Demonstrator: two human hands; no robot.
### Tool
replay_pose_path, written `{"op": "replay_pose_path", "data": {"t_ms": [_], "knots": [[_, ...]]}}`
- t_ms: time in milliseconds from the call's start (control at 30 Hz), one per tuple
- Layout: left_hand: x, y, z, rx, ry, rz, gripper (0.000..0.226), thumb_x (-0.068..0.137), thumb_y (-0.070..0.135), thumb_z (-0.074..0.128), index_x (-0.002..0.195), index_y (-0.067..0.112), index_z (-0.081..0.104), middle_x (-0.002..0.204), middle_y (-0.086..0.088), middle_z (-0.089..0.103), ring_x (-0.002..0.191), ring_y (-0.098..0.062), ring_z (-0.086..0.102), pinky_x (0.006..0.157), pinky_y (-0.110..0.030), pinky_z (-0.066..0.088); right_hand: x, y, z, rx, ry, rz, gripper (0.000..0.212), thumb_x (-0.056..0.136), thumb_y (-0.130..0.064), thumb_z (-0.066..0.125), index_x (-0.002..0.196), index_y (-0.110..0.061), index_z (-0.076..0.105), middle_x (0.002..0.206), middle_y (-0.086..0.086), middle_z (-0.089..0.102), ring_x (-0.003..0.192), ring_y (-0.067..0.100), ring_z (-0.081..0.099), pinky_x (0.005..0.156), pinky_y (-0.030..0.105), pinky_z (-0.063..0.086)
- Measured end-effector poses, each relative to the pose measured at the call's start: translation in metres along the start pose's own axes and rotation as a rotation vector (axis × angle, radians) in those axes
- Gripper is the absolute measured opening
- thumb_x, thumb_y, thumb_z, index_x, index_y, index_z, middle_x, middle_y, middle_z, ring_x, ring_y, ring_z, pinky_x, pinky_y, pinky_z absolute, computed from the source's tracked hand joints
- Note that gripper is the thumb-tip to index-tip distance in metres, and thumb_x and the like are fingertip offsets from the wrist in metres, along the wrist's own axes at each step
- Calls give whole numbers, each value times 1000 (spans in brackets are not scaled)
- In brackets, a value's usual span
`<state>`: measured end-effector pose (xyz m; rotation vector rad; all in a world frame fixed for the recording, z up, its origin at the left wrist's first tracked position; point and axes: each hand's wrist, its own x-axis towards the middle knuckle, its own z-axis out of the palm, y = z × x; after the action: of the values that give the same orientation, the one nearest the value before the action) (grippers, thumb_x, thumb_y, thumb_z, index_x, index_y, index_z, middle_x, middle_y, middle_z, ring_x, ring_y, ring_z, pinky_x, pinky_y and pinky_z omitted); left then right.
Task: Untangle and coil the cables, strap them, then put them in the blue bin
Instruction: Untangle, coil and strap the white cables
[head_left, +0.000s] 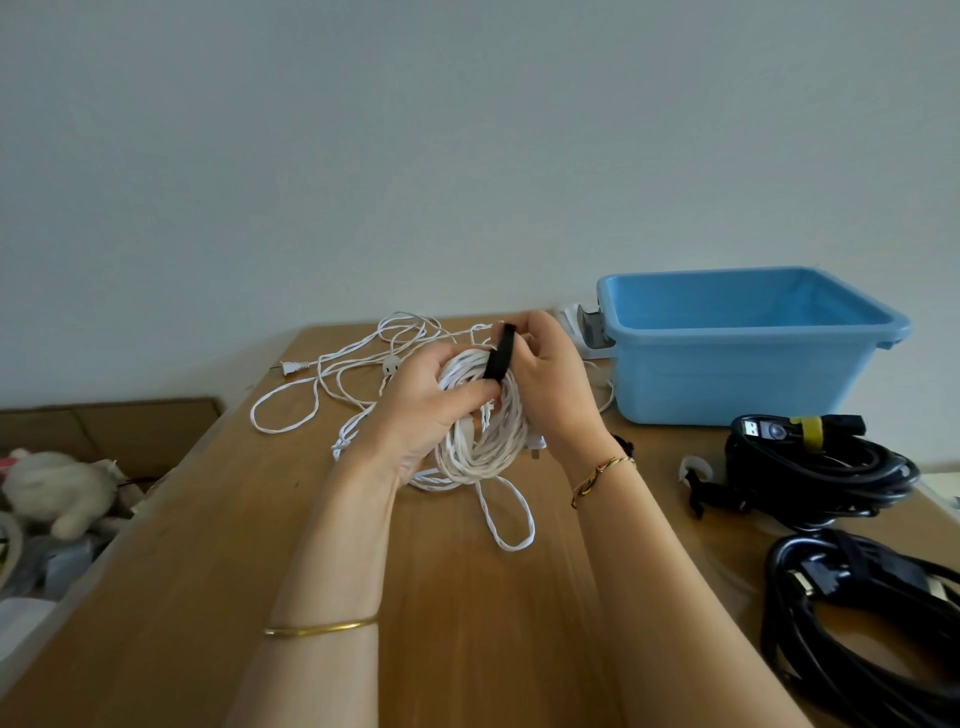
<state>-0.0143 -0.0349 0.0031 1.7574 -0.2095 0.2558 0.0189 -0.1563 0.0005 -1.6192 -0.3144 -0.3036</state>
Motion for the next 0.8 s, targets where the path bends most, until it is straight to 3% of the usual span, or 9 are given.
{"op": "replay_pose_path", "data": {"t_ms": [67,167,267,367,467,600,733,800], "knots": [[0,1,1,-6,-9,5,21,83,4,69,93,21,64,74,10,68,65,-3,63,65,-21,48,1,1,1,-5,15,-13,15,95,-14,48,84,-5,54,68,2,51,61,9,45,55,21,39],[1,1,0,-29,34,-15,21,85,5,67,94,23,63,81,6,69,72,-6,64,68,-21,49,1,2,5,51,41,-17,30,98,-19,43,83,4,56,71,7,53,67,15,48,63,32,41],[3,-2,-4,-28,78,-40,20,85,5,67,96,21,63,88,1,68,79,-12,64,71,-24,48,-5,-5,1,230,9,1,38,101,-26,38,85,-5,66,77,0,66,70,7,60,65,20,49],[4,-5,-6,-21,98,-58,19,85,5,67,91,22,62,86,1,68,78,-14,63,76,-30,48,-6,-6,-2,248,-48,-9,28,94,-22,54,84,1,67,77,7,65,70,11,59,66,24,48],[5,-7,-5,48,95,-41,20,86,8,66,92,26,60,86,2,67,78,-13,63,76,-32,48,-3,-3,0,114,-6,-86,10,83,-16,69,74,-12,68,73,-1,66,71,11,60,70,31,50],[6,-6,-5,202,54,56,21,87,13,65,92,32,58,84,13,65,81,-7,63,78,-29,47,-3,-2,1,83,66,-135,17,81,-13,71,67,-20,65,65,-13,60,68,6,58,66,25,48],[5,-5,1,310,21,136,26,87,9,62,103,30,57,99,11,65,99,-5,59,83,-24,44,-2,0,0,109,127,-99,14,80,-10,71,68,-16,68,70,1,66,71,20,63,70,37,52],[5,-6,5,334,18,166,31,87,8,61,107,31,57,101,11,64,98,-5,59,85,-27,45,-1,-1,0,142,144,-39,16,80,-9,71,66,-17,68,67,3,67,67,18,63,69,37,53]]}}
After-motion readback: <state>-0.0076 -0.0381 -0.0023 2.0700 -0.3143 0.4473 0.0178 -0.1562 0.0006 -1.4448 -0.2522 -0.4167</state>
